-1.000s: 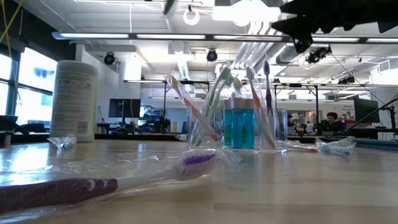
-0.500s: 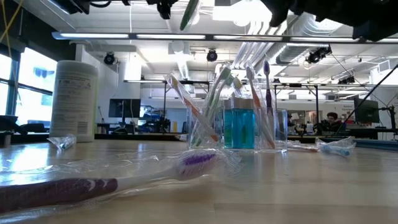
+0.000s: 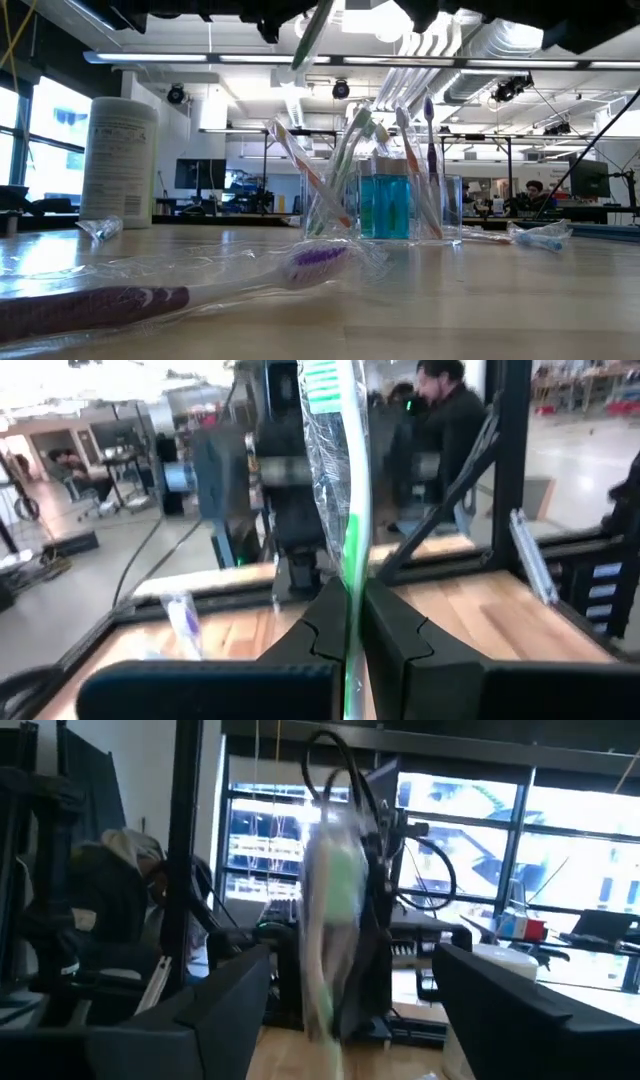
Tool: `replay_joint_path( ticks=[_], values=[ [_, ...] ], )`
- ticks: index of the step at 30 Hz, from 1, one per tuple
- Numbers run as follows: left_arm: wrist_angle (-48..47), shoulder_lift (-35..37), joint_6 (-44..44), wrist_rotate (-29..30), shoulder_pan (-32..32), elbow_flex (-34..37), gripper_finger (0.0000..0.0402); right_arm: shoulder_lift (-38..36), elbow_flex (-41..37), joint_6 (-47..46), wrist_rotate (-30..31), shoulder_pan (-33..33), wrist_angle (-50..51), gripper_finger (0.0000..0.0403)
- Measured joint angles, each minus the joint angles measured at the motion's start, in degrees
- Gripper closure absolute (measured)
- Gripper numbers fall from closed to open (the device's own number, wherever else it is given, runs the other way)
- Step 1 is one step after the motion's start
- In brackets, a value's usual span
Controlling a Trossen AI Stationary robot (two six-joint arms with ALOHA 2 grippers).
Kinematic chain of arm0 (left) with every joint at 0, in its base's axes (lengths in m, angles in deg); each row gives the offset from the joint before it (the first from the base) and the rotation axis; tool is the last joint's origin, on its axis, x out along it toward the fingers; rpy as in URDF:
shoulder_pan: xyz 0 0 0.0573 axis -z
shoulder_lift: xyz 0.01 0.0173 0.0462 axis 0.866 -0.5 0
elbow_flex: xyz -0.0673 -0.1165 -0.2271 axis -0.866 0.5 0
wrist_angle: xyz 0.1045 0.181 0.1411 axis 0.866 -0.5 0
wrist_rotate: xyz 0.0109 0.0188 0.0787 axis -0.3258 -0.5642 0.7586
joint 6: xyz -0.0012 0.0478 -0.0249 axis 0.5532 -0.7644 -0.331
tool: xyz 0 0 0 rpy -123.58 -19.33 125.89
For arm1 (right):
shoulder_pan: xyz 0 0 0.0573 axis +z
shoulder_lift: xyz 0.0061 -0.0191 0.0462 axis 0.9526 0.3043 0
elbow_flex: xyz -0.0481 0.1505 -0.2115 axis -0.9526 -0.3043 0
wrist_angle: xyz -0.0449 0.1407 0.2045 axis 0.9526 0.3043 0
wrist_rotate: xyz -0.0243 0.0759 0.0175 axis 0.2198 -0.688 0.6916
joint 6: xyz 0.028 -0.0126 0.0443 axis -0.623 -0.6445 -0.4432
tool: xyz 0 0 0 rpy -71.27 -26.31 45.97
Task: Pick & Place toothbrushing station
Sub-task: Put the green toothbrush into the transparent organizer
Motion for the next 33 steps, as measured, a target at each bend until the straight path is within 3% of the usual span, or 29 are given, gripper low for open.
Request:
replay_joint_path(
  ticks=[5, 18, 33],
  values=[
    [1.71, -1.08, -0.11, 0.38, 0.00, 0.00, 0.0394, -0.06, 3.06, 0.17, 3.19, 0.00, 5.61, 0.0124],
    [1.63, -1.11, -0.15, 0.41, 0.00, 0.00, 0.0394, -0.06, 6.00, -0.29, 1.32, -0.42, 10.68, 0.0126],
    [1.69, -1.11, -0.09, 2.47, -0.02, 0.00, 0.0394, -0.03, 6.00, -2.41, -0.90, -2.32, 10.86, 0.0201]
  ],
)
